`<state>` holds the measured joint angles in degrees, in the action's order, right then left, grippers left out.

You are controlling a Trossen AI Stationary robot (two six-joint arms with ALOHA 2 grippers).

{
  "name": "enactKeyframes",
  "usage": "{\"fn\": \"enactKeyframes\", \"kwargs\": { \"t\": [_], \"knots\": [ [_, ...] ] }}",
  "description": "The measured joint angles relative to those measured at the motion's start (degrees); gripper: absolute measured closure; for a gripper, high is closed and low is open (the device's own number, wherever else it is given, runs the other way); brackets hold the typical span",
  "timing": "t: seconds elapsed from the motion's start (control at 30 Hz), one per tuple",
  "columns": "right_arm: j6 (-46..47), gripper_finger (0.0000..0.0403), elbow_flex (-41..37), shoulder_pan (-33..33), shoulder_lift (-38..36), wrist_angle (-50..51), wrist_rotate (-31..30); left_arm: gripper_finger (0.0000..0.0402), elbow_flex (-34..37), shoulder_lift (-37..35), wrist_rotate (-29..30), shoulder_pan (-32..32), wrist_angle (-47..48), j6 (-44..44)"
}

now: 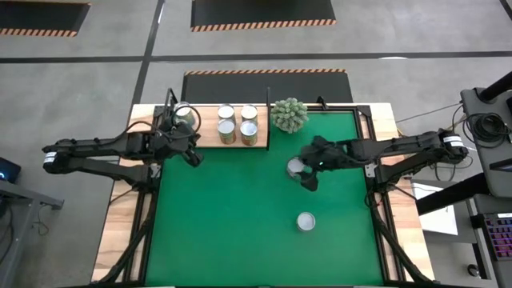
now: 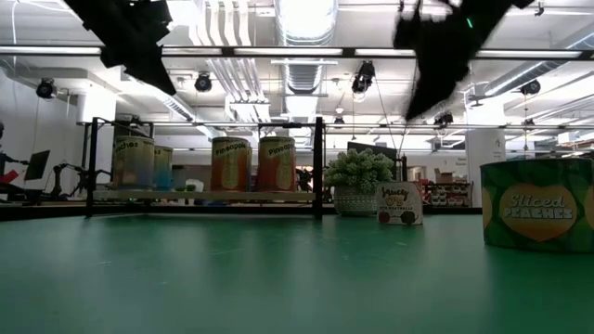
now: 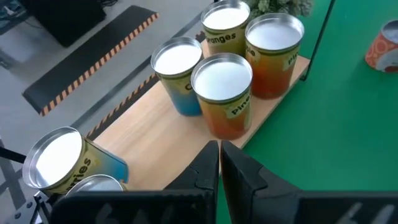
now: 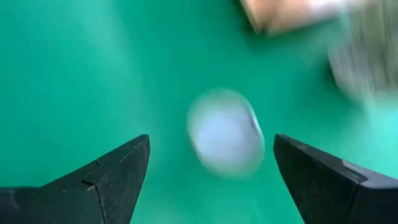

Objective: Pick and place cans onto a shelf
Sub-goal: Put the canned spaghetti sauce on the shelf

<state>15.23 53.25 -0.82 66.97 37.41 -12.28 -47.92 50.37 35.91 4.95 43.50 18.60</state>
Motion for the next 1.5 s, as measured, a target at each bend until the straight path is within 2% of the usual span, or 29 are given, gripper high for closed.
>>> {"fn": "enactKeyframes", "kwargs": {
  "t": [0.1, 0.17, 0.3, 0.43, 0.53, 0.63, 0.93, 1.17, 1.27, 1.5],
  "knots": [
    [5.1, 0.0075, -0.12, -0.02, 2.67, 10.94, -1.74, 0.0402, 0.22, 0.17, 1.73, 0.0, -1.06, 0.53],
    [6.22, 0.0075, -0.57, -0.05, 4.09, 12.39, -1.61, 0.0402, 0.39, 0.22, 1.87, 0.02, -1.3, 0.22],
    [5.07, 0.0075, -2.38, -0.04, 6.53, 7.03, 0.16, 0.0402, 0.39, 0.15, 2.18, 0.02, -1.35, -0.11],
    [2.16, 0.0075, -5.07, 0.06, 8.57, -2.49, 0.09, 0.0402, 0.4, 0.15, 2.17, 0.02, -1.38, -1.01],
    [0.67, 0.0075, -6.09, 0.09, 10.59, -7.6, -4.03, 0.0402, 0.4, 0.15, 2.16, 0.02, -1.37, -1.06],
    [0.17, 0.0075, -6.19, 0.26, 12.58, -8.7, -7.42, 0.0402, 0.42, 0.15, 2.16, 0.02, -1.37, -1.06],
    [0.63, 0.0075, -6.25, 1.88, 16.41, -10.77, -7.27, 0.0402, 0.5, 0.2, 2.14, -0.02, -1.37, -0.08],
    [-1.66, 0.0079, -6.25, 1.99, 16.18, -14.06, -5.8, 0.0402, 0.5, 0.22, 2.14, -0.04, -2.1, 0.12],
    [-1.74, 0.0094, -6.25, 1.99, 16.12, -15.43, -3.49, 0.0402, 0.5, 0.24, 2.14, -0.07, -2.24, 0.12],
    [-1.8, 0.0169, -6.16, 1.99, 16.66, -16.36, -2.32, 0.0402, 0.5, 0.26, 2.14, -0.09, -2.46, 0.14]
  ]
}}
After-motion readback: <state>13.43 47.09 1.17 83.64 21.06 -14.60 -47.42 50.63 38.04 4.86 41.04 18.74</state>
